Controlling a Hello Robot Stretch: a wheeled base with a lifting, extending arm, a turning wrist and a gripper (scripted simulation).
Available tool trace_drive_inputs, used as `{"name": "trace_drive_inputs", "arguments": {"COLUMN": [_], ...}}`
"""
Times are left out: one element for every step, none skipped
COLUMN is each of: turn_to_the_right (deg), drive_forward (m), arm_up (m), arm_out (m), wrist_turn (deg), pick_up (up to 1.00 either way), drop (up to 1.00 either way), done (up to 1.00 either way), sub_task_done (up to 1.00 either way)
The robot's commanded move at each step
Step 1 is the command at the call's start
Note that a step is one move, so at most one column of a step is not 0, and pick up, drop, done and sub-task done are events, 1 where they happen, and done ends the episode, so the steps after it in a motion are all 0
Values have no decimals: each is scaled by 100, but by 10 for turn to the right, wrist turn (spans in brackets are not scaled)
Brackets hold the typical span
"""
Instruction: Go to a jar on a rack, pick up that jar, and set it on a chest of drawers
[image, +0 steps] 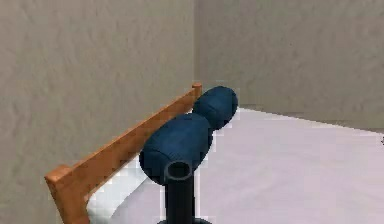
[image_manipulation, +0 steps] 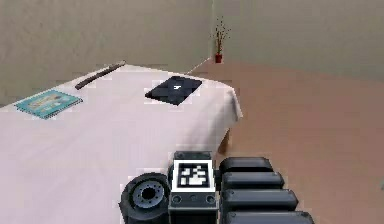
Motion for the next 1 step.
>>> {"name": "trace_drive_inputs", "arguments": {"turn_to_the_right": [-450], "drive_forward": [0], "arm_up": [0], "arm_out": [0], "wrist_turn": [0], "pick_up": [0], "drop": [0], "done": [0], "sub_task_done": [0]}}
